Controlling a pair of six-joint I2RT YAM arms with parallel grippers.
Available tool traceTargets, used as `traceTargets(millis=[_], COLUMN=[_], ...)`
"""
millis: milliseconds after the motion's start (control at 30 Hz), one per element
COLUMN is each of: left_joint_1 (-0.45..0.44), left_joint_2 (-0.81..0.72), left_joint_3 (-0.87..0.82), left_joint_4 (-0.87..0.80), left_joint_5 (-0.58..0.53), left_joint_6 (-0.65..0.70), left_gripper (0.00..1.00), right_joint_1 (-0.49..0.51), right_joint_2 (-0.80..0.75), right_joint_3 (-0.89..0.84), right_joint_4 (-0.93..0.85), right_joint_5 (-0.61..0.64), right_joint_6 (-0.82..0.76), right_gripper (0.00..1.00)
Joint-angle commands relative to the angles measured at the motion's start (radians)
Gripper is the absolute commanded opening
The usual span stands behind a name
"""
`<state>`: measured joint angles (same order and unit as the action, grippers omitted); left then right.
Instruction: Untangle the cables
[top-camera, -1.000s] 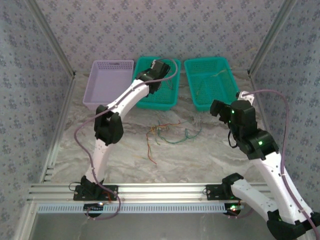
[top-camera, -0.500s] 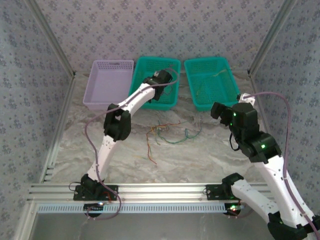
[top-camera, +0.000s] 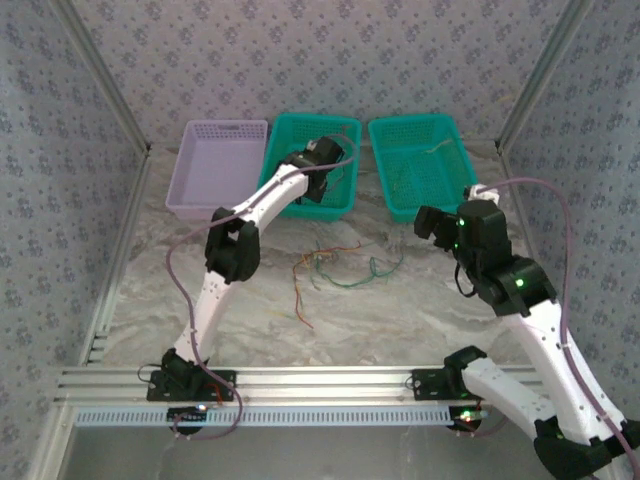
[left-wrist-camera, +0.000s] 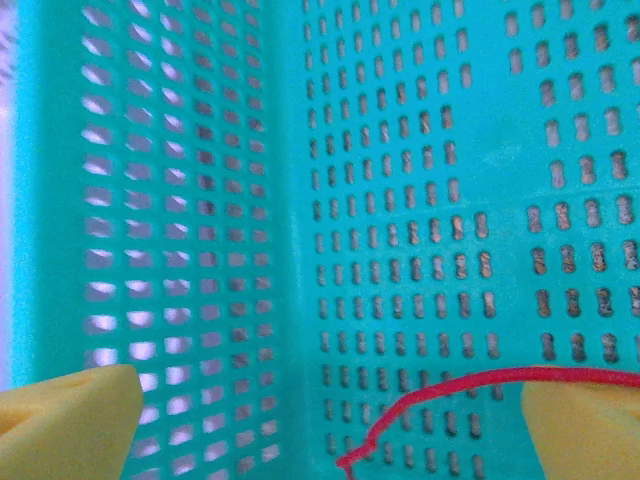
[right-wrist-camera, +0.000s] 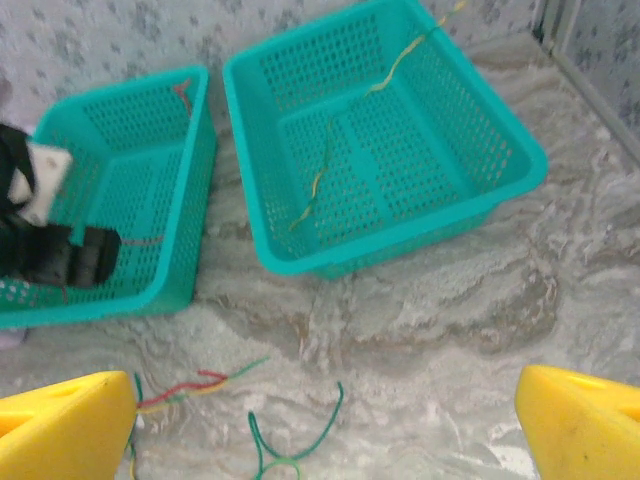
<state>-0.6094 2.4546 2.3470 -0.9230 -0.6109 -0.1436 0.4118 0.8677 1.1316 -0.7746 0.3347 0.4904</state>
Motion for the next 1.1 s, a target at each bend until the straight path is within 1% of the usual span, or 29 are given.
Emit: traceTargets(millis=[0, 67, 100, 133, 167, 200, 267, 333, 400, 433, 467, 500, 567, 633, 667, 767, 867, 900, 1000, 1067], left_joint_1=[-0.004, -0.01, -0.014, -0.02, -0.026, -0.033, -0.052, -0.075, -0.09, -0.093, -0.096, -0.098, -0.105, -0.11, -0.111, -0.113, -0.113, -0.113, -0.111, -0.111], left_joint_2=[-0.162, -0.223, -0.251, -0.291, -0.335, -0.377, -0.483, -0.564, -0.656, -0.713, -0.77, -0.813, -0.896, -0.951, -0.979, -1.059, -1.129, -1.142, -1.155, -1.149], left_joint_3=[0.017, 0.017, 0.012, -0.002, -0.031, -0.071, -0.2, -0.287, -0.384, -0.46, -0.528, -0.578, -0.669, -0.731, -0.769, -0.888, -1.011, -1.034, -1.059, -1.063], left_joint_4=[-0.025, -0.043, -0.052, -0.054, -0.047, -0.03, 0.036, 0.056, 0.083, 0.109, 0.141, 0.159, 0.184, 0.185, 0.186, 0.207, 0.239, 0.238, 0.239, 0.239], left_joint_5=[0.016, 0.034, 0.034, 0.06, 0.069, 0.08, 0.097, 0.09, 0.089, 0.109, 0.132, 0.142, 0.149, 0.154, 0.154, 0.17, 0.171, 0.168, 0.164, 0.163], left_joint_6=[-0.007, -0.018, -0.022, -0.028, -0.034, -0.036, -0.039, -0.066, -0.099, -0.117, -0.126, -0.131, -0.136, -0.146, -0.156, -0.18, -0.192, -0.195, -0.207, -0.208], left_gripper=[1.0, 1.0, 1.0, 1.0, 1.0, 1.0, 1.0, 1.0, 1.0, 1.0, 1.0, 1.0, 1.0, 1.0, 1.0, 1.0, 1.0, 1.0, 1.0, 1.0], right_joint_1=[-0.022, -0.064, -0.106, -0.167, -0.224, -0.26, -0.297, -0.322, -0.349, -0.369, -0.39, -0.404, -0.429, -0.472, -0.488, -0.519, -0.531, -0.538, -0.576, -0.589], right_joint_2=[0.089, 0.136, 0.154, 0.178, 0.206, 0.234, 0.327, 0.401, 0.467, 0.519, 0.575, 0.621, 0.738, 0.856, 0.919, 1.098, 1.29, 1.352, 1.518, 1.609], right_joint_3=[0.096, 0.107, 0.109, 0.113, 0.118, 0.125, 0.169, 0.218, 0.262, 0.307, 0.36, 0.398, 0.485, 0.582, 0.629, 0.799, 1.014, 1.087, 1.296, 1.428], right_joint_4=[-0.091, -0.076, -0.063, -0.043, -0.022, -0.007, 0.013, 0.032, 0.073, 0.066, 0.053, 0.056, 0.065, 0.068, 0.076, 0.076, 0.035, 0.022, -0.002, 0.005], right_joint_5=[-0.052, -0.096, -0.132, -0.196, -0.256, -0.286, -0.325, -0.315, -0.265, -0.246, -0.253, -0.257, -0.226, -0.274, -0.278, -0.244, -0.203, -0.196, -0.276, -0.27], right_joint_6=[0.005, 0.017, 0.029, 0.047, 0.065, 0.08, 0.108, 0.122, 0.112, 0.1, 0.091, 0.085, 0.073, 0.083, 0.088, 0.076, 0.028, 0.019, 0.057, 0.068], right_gripper=[1.0, 1.0, 1.0, 1.0, 1.0, 1.0, 1.0, 1.0, 1.0, 1.0, 1.0, 1.0, 1.0, 1.0, 1.0, 1.0, 1.0, 1.0, 1.0, 1.0])
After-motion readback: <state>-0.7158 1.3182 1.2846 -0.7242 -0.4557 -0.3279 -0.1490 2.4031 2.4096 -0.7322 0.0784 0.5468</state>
